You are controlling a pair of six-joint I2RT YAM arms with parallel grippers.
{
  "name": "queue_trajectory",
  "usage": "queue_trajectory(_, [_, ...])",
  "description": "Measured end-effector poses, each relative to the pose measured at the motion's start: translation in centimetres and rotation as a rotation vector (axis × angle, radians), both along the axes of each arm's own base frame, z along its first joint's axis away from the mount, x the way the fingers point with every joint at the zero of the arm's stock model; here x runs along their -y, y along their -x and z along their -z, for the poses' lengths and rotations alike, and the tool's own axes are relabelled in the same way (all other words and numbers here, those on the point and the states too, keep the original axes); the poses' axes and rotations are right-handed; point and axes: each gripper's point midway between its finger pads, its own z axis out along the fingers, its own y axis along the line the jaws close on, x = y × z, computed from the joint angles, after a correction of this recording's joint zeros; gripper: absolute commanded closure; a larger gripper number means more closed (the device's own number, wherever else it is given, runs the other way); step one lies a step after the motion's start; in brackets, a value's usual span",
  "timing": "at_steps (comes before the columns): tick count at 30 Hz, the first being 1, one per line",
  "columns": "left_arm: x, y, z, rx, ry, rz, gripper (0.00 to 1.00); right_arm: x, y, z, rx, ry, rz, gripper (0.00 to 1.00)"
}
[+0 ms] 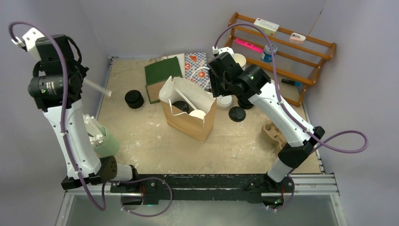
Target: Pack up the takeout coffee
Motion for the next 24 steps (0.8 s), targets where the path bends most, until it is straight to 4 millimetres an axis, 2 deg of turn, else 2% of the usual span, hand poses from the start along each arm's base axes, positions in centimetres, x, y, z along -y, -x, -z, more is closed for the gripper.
queue_trajectory(2, [1.1, -0.3, -2.4, 0.088, 0.016, 0.063, 1.00, 0.0, 0.0, 0.0, 0.000, 0.000, 0.000, 0.37])
queue_trajectory(5, [3.7, -0.9, -4.4, 0.195, 0.063, 0.200, 1.00, 0.0, 0.0, 0.2, -0.003, 0.004, 0.001, 0.37])
queue_trajectory(10, [9.3, -2.9, -5.9, 0.370, 0.152, 0.511, 1.00, 0.3, -0.1, 0.4, 0.003, 0.016, 0.007, 0.37])
queue_trajectory(14, [12.8, -4.3, -9.0, 0.508, 0.176, 0.732, 1.00, 0.7, -0.8, -0.5, 0.058, 0.029, 0.024, 0.37])
queue_trajectory(18, [16.3, -4.7, -12.1, 0.645, 0.223, 0.944, 1.00, 1.5, -1.3, -1.9, 0.120, 0.049, 0.036, 0.37])
queue_trajectory(21, [18.4, -4.6, -12.8, 0.689, 0.281, 1.071, 1.00, 2.1, -1.7, -3.4, 0.169, 0.050, 0.042, 0.37])
queue_trajectory(24, [19.7, -4.4, -12.4, 0.684, 0.339, 1.160, 1.00, 2.3, -2.1, -5.0, 0.216, 0.032, 0.054, 0.37])
